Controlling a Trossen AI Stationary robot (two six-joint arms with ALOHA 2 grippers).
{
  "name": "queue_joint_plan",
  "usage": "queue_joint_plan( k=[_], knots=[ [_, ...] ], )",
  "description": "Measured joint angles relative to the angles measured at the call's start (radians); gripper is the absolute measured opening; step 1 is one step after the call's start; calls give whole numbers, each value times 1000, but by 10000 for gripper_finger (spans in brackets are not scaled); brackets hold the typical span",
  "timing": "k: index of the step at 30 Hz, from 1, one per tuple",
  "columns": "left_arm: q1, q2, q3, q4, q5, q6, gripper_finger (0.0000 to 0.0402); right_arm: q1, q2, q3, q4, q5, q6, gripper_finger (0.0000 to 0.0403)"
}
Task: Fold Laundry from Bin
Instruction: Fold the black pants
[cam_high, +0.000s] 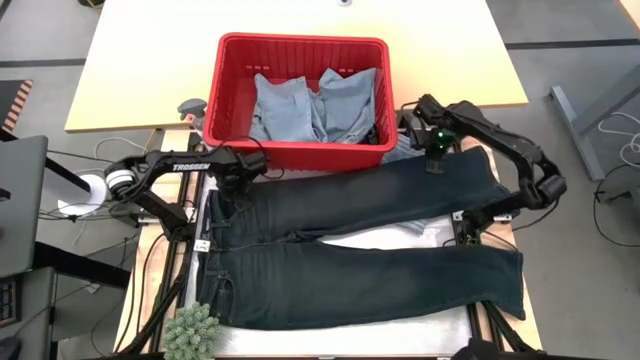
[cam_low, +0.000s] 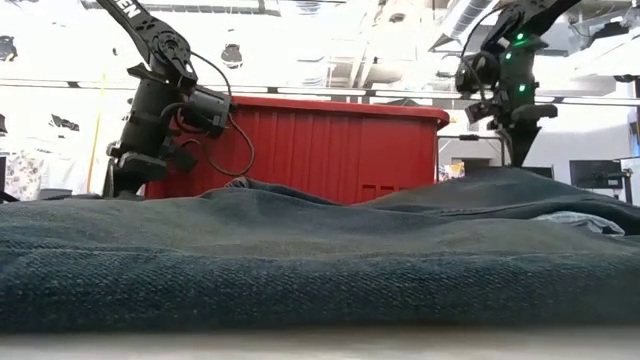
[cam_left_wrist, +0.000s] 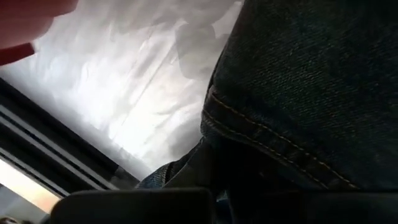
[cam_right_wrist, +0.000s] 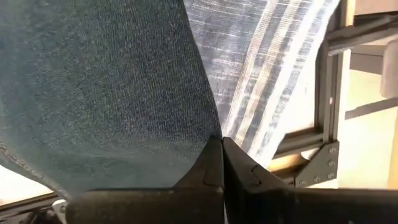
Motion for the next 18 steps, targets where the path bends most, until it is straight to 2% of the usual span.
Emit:
queue_joint_plan(
  k=[9,18],
  knots=[
    [-50,-105,157,-109,-4,-68,0,64,-139,0,-46,16,59,14],
    [-105,-191,289,-211,-33,-101,0,175,-285,10,-90,40,196,14]
  ],
)
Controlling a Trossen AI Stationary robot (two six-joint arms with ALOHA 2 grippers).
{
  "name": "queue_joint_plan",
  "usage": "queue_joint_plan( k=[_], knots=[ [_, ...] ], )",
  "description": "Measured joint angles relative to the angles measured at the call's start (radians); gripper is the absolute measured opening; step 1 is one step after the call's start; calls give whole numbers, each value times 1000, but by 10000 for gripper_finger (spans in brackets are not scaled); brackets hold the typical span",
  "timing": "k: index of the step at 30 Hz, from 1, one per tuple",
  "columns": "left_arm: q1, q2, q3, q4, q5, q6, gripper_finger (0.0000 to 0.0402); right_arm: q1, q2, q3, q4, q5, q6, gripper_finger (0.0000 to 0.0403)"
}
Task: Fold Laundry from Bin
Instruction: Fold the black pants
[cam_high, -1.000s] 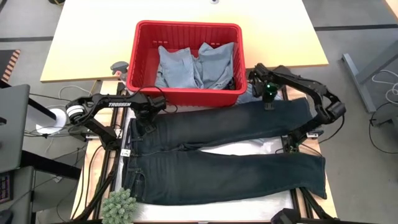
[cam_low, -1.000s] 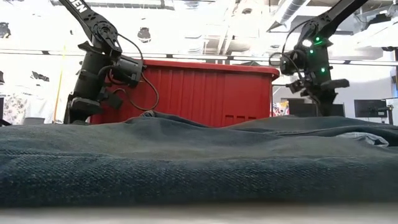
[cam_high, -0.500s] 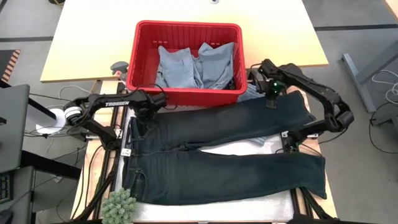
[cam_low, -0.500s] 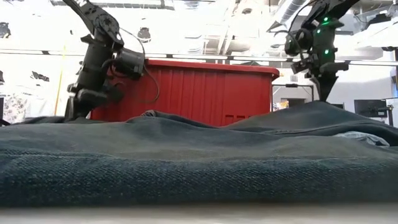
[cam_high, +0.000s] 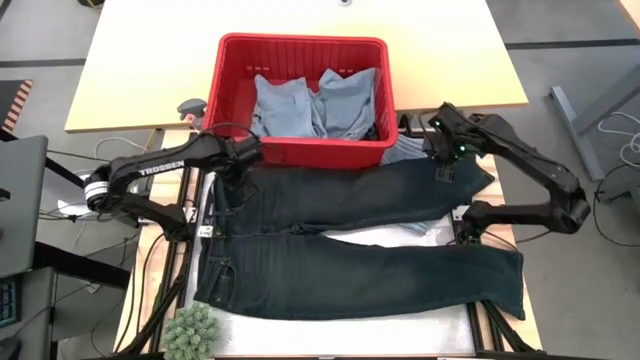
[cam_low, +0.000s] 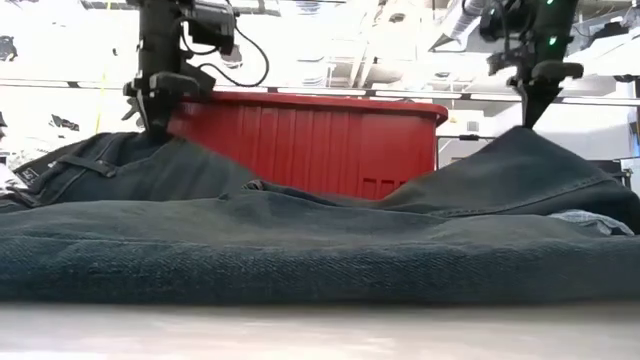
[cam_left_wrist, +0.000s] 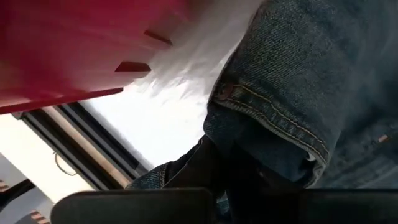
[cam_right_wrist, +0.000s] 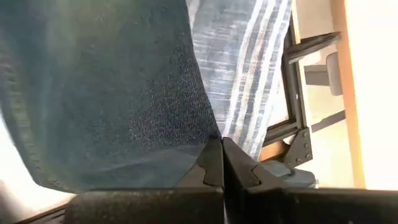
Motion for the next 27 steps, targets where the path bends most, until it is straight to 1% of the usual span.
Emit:
queue_joint_plan(
  k=[6,11,13,15,19,27],
  knots=[
    [-43,-25,5,-50,15,-43,0,92,-37,76,-99,0,105,14],
    [-109,-26,5,-114,82,-58,0,196,-34,124,-181,0,188,14],
    [-144,-26,6,-133,76,-84,0,246,-34,140,-192,14,224,14],
    [-182,-26,19,-166,43,-109,0,293,-33,166,-203,39,266,14],
    [-231,-28,81,-219,-3,-153,0,369,-33,229,-236,55,343,14],
    [-320,-28,303,-260,-3,-197,0,544,-33,349,-294,57,548,14]
  ],
)
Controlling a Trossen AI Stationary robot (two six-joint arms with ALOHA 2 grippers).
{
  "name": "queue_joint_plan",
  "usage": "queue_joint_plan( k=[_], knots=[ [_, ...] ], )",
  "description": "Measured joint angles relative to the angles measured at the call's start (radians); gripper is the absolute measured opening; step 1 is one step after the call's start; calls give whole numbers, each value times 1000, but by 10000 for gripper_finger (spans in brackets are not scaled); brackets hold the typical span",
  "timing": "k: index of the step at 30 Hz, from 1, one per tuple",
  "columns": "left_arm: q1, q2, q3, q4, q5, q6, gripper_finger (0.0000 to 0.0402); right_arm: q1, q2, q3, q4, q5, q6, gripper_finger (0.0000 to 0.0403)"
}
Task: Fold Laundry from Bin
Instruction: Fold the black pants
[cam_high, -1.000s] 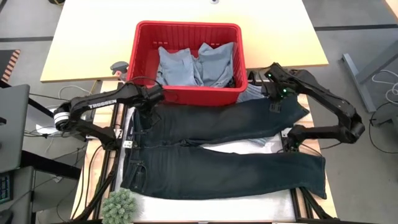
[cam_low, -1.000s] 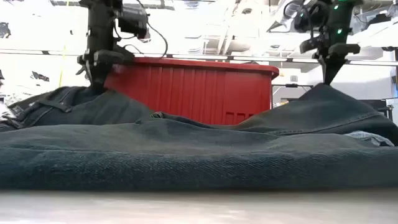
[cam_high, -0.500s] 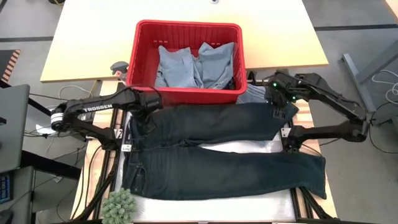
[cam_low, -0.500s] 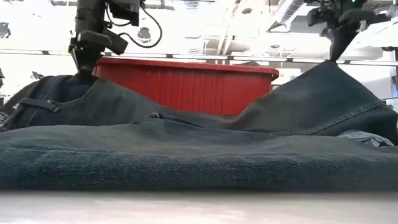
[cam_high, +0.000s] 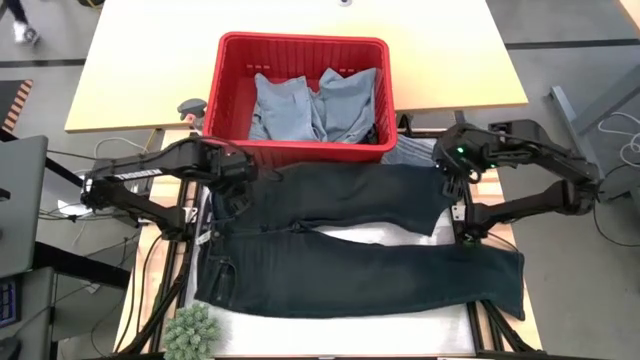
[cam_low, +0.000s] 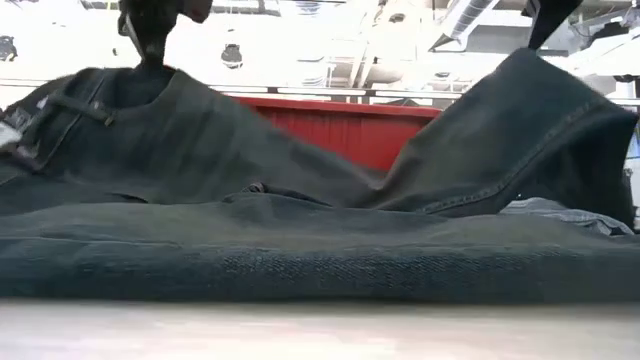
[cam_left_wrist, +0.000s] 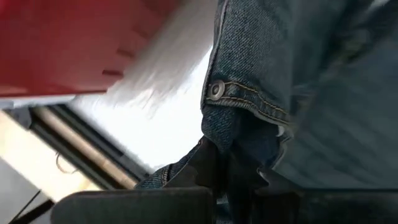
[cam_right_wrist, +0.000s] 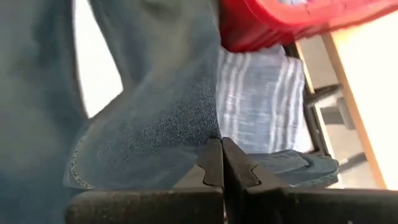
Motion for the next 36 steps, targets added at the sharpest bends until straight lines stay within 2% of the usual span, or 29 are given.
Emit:
queue_joint_plan(
  k=[9,12,15,18,23,26,29,32,36],
  knots=[
    [-148,-9,195,-81,0,-88,0,287,-2,143,0,10,299,14],
    [-205,-23,207,-85,-1,-128,0,370,-2,147,-2,80,413,14],
    [-264,-29,206,-84,-11,-167,0,420,-2,135,-1,200,500,14],
    [-313,-32,206,-85,-83,-198,0,418,0,94,-1,254,522,14],
    [-349,-47,205,-86,-139,-249,0,360,1,-44,0,195,487,14],
    [-375,-48,205,-85,-169,-259,0,363,19,-119,-3,191,469,14],
    [-403,-51,205,-85,-223,-256,0,375,54,-147,-1,262,449,14],
    [-412,-50,205,-84,-232,-253,0,373,85,-148,0,357,424,14],
    [-412,-51,205,-84,-238,-250,0,329,96,-159,1,391,387,14]
  ],
)
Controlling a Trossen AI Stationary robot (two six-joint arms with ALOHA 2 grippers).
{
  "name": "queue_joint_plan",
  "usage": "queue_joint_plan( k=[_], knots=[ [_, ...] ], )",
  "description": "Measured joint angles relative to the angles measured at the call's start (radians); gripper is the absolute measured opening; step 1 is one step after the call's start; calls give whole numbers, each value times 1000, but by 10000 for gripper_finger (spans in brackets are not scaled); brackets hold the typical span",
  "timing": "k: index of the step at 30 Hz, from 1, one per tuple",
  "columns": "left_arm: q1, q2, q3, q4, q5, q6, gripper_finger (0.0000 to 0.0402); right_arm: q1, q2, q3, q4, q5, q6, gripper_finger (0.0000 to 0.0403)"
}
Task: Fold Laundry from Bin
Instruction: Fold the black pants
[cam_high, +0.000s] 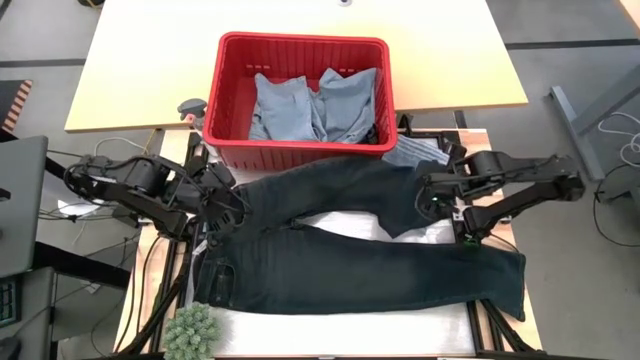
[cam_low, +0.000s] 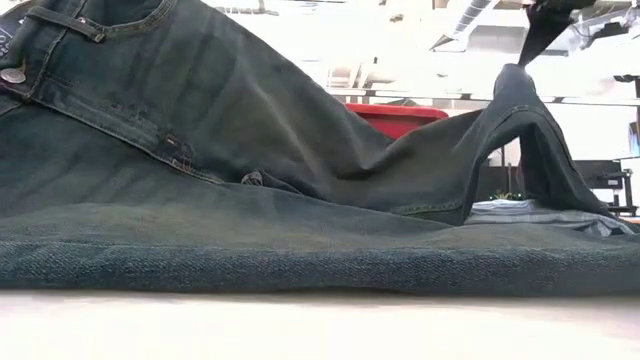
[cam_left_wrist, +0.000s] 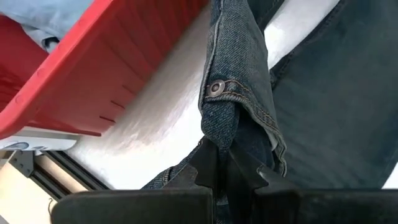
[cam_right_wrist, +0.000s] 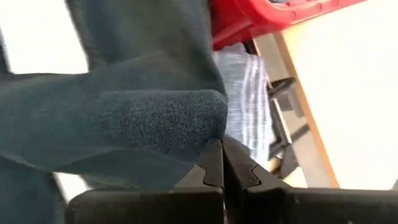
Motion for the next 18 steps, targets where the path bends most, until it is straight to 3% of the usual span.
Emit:
queue_joint_plan(
  k=[7,13,18],
  knots=[
    [3,-24,-30,3,-37,-31,0,-115,-70,-140,-2,9,-9,14],
    [42,-98,-205,0,28,-133,0,-241,-179,-231,0,24,1,14],
    [109,-170,-348,3,7,-139,0,-386,-255,-229,-1,79,-89,14]
  ],
)
